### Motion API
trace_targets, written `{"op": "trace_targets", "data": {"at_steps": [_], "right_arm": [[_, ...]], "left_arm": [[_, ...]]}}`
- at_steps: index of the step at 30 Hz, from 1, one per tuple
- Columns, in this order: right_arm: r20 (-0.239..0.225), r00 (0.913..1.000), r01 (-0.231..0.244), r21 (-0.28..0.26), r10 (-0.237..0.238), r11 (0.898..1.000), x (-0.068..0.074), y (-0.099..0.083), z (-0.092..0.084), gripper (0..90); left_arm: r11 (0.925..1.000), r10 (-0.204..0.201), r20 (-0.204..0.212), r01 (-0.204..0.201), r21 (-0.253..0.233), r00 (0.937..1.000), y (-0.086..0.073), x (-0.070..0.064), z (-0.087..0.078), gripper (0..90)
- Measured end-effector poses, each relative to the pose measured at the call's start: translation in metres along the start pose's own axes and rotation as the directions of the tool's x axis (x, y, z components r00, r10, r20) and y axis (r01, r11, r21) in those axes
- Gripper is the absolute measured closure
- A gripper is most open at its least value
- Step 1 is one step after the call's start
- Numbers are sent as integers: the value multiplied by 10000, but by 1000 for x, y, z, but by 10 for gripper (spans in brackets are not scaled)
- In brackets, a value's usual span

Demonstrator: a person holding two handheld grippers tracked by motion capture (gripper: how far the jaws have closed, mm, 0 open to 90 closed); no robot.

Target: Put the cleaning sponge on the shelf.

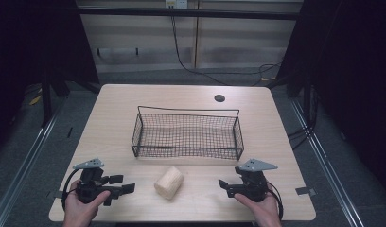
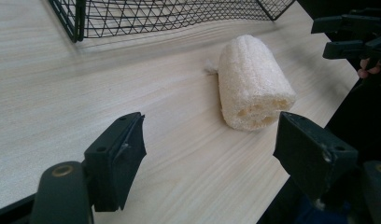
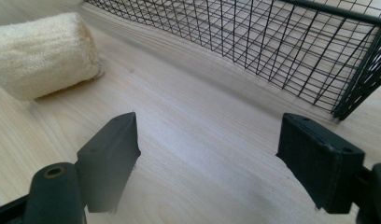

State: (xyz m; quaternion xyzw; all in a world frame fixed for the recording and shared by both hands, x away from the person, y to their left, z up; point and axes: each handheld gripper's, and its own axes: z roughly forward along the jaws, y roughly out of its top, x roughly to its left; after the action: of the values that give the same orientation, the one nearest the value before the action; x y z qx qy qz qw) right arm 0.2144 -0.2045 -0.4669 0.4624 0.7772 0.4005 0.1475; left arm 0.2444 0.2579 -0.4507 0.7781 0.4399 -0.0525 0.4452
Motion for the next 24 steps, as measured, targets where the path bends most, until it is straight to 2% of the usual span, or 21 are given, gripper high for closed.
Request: {"op": "trace_targets", "data": {"at_steps": [2, 4, 5, 9, 13, 15, 17, 19, 23, 24], "right_arm": [[38, 9999, 158, -84, -158, 9998, 1, 2, -3, 195], [83, 9999, 121, -144, -120, 9998, 1, 2, -4, 192], [-146, 9999, 57, -136, -59, 9999, 2, 0, -5, 186], [-262, 9995, 147, -61, -148, 9999, 5, -1, -6, 191], [-504, 9987, 105, -8, -105, 9999, 6, -1, -5, 211], [-587, 9983, 37, 68, -32, 10000, 6, -1, -5, 211], [-603, 9982, -65, 109, 71, 9999, 5, -1, -5, 211], [-513, 9985, -195, 272, 209, 9994, 4, -1, -4, 211], [-594, 9972, -441, 282, 457, 9986, 3, -1, -4, 211], [-640, 9968, -467, 270, 483, 9985, 3, -1, -5, 211]], "left_arm": [[10000, 19, 26, -19, -89, 10000, -1, 0, -2, 256], [10000, 56, 55, -56, -21, 10000, -1, 0, -2, 256], [9999, 12, 97, -11, -101, 10000, -1, -1, -2, 276], [9990, 244, -107, -248, -368, 9996, 0, -4, -5, 331], [9995, 129, -46, -131, -289, 9999, 1, -4, -4, 332], [9999, 54, -91, -55, -94, 9999, 2, -4, -2, 306], [10000, 77, -293, -78, -11, 9995, 4, -6, -1, 322], [9995, 279, -434, -271, 177, 9987, 7, -10, 0, 320], [9978, 570, -79, -567, 342, 9983, 14, -19, 4, 289], [9963, 761, -154, -754, 403, 9970, 17, -22, 5, 292]]}}
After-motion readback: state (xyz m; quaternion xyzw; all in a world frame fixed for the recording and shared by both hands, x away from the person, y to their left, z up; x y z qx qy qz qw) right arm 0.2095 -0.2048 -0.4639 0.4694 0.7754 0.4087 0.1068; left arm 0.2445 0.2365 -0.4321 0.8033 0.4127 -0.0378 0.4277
